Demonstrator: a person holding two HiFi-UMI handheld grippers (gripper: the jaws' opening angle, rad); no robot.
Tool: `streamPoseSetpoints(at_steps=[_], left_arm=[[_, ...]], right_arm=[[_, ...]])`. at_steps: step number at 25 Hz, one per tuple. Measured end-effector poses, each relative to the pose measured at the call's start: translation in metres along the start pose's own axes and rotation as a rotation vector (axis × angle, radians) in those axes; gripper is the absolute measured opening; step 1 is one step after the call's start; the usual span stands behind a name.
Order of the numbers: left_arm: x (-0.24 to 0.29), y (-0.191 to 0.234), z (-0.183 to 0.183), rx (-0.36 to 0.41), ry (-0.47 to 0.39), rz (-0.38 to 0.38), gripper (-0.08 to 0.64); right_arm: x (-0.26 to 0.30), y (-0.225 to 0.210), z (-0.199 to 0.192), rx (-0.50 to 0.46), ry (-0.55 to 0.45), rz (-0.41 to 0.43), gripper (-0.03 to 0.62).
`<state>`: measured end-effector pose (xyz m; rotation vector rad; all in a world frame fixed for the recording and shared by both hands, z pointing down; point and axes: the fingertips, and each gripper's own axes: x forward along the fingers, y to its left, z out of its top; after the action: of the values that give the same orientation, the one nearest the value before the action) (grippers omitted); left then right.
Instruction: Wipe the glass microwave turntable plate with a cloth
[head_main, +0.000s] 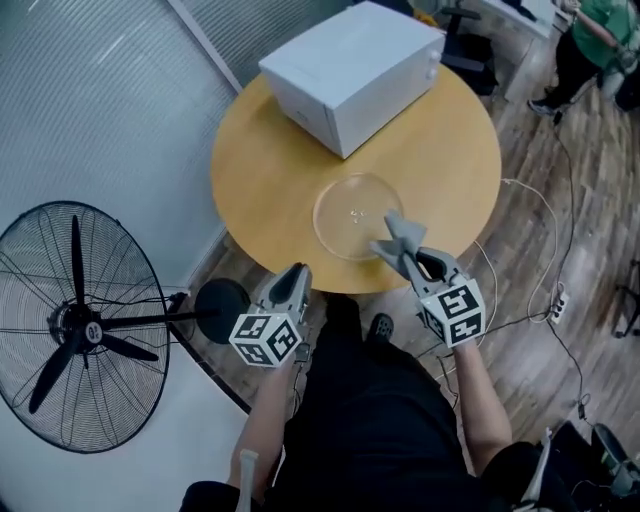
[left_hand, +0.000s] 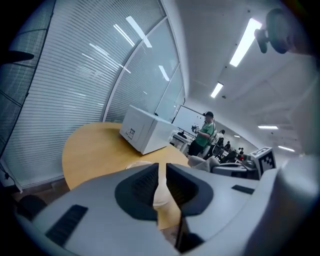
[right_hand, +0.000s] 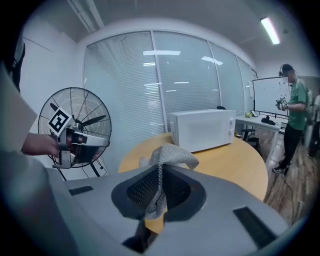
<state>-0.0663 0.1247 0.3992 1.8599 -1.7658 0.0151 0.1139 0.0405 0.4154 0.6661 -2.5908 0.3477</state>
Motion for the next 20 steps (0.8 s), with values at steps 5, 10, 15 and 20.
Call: streamPoseSetpoints(at_steps=[5,10,15,20], left_arm=[[-0.02,-0.03,0.025,0.056,-0.082,-0.028,0.025],[-0.035,-0.053,0.051,0.113,-0.141,-0.068,0.008],[-0.043,-0.058,0.063,0.111,-0.185,-0.089,-0.002],[-0.038,-0.064,0.055,0.129,-0.183,-0.089,-0.003]], right_arm=[[-0.024,0.002,0.027,-0.04,-0.087,-0.019,0.026],[-0.047,0.007,0.048,-0.071,-0.161,-0.032,0.026],[-0.059,0.013,0.058,-0.144,-0.197,-0.079,0.023],[-0.069,0.015,0.048,-0.102,-0.205,-0.094,0.021]])
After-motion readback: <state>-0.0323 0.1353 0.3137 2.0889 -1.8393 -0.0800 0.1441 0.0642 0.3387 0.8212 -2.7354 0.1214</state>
